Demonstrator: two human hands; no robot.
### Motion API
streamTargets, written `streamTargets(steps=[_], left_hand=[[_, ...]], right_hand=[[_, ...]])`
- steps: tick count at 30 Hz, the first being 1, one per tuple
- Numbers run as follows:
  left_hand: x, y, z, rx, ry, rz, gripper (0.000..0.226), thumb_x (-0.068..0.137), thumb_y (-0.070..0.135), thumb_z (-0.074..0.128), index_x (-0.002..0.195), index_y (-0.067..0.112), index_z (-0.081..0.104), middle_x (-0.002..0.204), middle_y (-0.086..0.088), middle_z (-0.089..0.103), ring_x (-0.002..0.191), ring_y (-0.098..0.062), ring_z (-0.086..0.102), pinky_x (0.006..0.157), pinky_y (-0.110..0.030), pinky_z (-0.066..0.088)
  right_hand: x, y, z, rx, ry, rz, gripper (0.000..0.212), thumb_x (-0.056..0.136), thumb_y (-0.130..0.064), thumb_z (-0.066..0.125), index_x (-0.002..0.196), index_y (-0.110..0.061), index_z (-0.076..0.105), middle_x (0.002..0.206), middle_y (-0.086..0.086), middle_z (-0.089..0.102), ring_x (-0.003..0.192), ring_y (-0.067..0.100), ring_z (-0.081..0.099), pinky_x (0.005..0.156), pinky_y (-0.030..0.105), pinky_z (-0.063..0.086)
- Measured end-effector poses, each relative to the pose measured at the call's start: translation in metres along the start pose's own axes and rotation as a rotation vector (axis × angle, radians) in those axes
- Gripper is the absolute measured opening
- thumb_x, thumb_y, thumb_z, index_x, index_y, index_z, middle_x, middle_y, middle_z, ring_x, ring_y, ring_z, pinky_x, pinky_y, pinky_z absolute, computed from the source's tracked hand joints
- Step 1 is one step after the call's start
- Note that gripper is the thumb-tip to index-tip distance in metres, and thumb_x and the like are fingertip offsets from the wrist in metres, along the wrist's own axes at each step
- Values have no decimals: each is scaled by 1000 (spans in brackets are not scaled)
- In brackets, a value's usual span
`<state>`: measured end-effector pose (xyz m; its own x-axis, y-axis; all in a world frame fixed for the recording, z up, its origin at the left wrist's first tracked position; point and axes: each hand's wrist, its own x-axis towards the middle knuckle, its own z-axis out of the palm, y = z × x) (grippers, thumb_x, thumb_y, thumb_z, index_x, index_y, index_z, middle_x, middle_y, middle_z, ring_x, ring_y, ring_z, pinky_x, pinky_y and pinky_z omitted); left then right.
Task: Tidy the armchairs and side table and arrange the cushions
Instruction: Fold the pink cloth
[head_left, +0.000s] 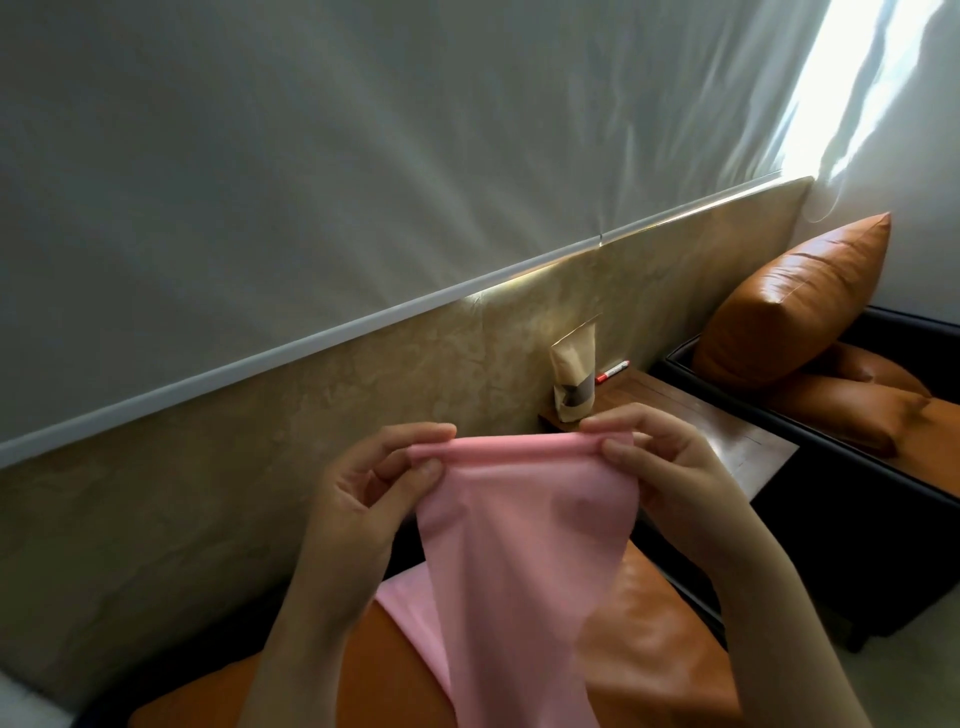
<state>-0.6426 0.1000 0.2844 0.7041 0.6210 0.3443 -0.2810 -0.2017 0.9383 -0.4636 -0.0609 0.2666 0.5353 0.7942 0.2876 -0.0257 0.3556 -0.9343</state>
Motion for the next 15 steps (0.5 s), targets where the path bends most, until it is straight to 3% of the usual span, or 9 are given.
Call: streamTargets(steps=[2, 4, 7, 10, 13, 15], left_hand=[[0, 0, -2, -3, -12, 2, 18, 69, 31, 69, 85, 36, 77, 94, 8, 72, 93, -11, 66, 83, -45, 53], [0, 0, -3, 18, -28, 24, 19, 71, 32, 66, 86, 36, 77, 95, 7, 72, 95, -15, 66, 84, -48, 52], [0, -2, -4, 57, -44, 45, 30, 80, 16, 54, 86, 34, 78, 96, 4, 73, 96, -15, 67, 80, -34, 55], [-2, 0, -4, 72, -69, 49, 27, 80, 31, 52, 88, 32, 78, 98, 1, 73, 96, -15, 66, 77, -24, 55], [-2, 2, 2, 163, -2, 43, 8, 82, 32, 70, 80, 30, 77, 86, 6, 74, 87, -9, 67, 73, -20, 54], [-3, 4, 5, 168, 27, 32, 10, 73, 24, 68, 76, 22, 77, 79, 5, 73, 78, -7, 67, 69, -18, 54]], right_hand=[[0, 0, -1, 27, -4, 0, 39, 59, -46, 86, 85, -20, 76, 74, 6, 67, 64, 12, 62, 56, 19, 49], [1, 0, -2, 37, -4, -1, 34, 58, -40, 87, 82, -19, 75, 75, 6, 68, 66, 13, 63, 58, 20, 51], [0, 1, -3, 10, 20, 1, 33, 56, -38, 87, 80, -18, 75, 75, 8, 68, 69, 17, 64, 61, 23, 52], [0, 1, 0, -59, 80, -10, 34, 58, -43, 87, 77, -19, 74, 73, 9, 66, 67, 17, 64, 60, 22, 52], [1, 2, 3, -102, 114, -23, 10, 69, -24, 80, 77, -21, 74, 68, 4, 65, 62, 11, 62, 56, 19, 49], [1, 1, 4, -113, 123, -16, 17, 73, -16, 72, 89, -21, 74, 72, 7, 67, 64, 14, 63, 57, 21, 51]])
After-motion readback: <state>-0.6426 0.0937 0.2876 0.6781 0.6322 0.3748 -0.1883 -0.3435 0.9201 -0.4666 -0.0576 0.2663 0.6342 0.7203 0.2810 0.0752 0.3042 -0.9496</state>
